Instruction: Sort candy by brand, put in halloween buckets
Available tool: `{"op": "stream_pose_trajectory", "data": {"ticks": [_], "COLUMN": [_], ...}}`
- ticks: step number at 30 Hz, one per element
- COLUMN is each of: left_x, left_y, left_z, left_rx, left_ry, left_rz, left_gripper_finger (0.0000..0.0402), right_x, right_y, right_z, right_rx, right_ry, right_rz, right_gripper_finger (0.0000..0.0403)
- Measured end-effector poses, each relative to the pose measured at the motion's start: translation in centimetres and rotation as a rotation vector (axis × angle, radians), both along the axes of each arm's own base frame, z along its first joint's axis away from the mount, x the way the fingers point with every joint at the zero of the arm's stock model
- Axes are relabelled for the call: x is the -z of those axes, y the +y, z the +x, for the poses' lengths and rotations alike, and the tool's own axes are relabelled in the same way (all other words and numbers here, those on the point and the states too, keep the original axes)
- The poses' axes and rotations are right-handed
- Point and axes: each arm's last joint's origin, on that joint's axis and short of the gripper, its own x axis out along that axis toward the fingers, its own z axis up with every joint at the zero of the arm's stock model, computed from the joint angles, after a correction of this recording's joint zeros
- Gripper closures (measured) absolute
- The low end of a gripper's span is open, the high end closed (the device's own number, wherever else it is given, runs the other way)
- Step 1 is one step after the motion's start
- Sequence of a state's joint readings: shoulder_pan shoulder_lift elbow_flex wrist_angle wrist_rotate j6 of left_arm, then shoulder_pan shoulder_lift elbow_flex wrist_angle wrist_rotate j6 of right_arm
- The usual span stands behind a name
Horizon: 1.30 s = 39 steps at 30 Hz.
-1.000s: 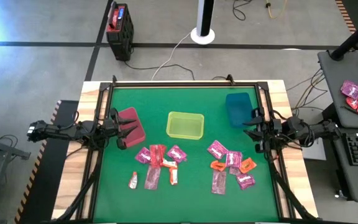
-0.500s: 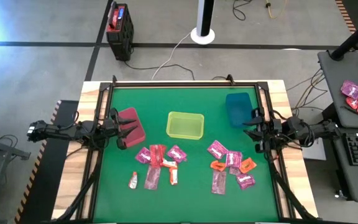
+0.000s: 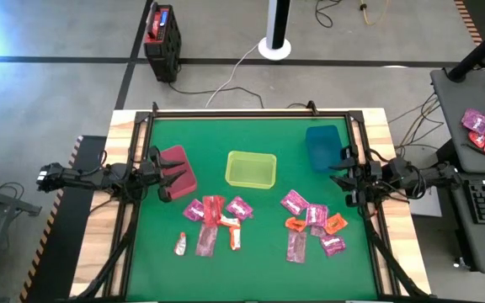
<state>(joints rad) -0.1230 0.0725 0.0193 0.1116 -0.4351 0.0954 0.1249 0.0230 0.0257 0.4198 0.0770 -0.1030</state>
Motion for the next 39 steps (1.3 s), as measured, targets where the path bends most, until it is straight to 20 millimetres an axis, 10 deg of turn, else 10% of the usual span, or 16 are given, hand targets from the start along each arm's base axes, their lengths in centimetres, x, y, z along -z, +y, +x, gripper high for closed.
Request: {"op": "stream_pose_trajectory", "data": {"ticks": [11,28,39], "left_x": [-0.5,-2.7,-2.1], "left_y": [0.0,0.4,-0.4], "left_z": [0.0,-0.6,0.4], "left_rx": [0.017,-0.039,0.179], "left_ry": [-0.129,-0.432,-0.321], "left_rz": [-0.241,-0.427,-0.449], "left_gripper_finger": [0.0288,0.0288,0.0288], "right_x": [1.2,-3.0,-4.3], "right_y": [0.1,-0.5,0.7], "right_z": [0.8,3.9,9.5], "right_rx": [-0.092,0.416,0.360], "right_ry": [0.154,0.895,1.234], "right_rz": [0.257,0.631,0.461], "right_gripper_finger": [0.0282,0.0275,0.0280]}}
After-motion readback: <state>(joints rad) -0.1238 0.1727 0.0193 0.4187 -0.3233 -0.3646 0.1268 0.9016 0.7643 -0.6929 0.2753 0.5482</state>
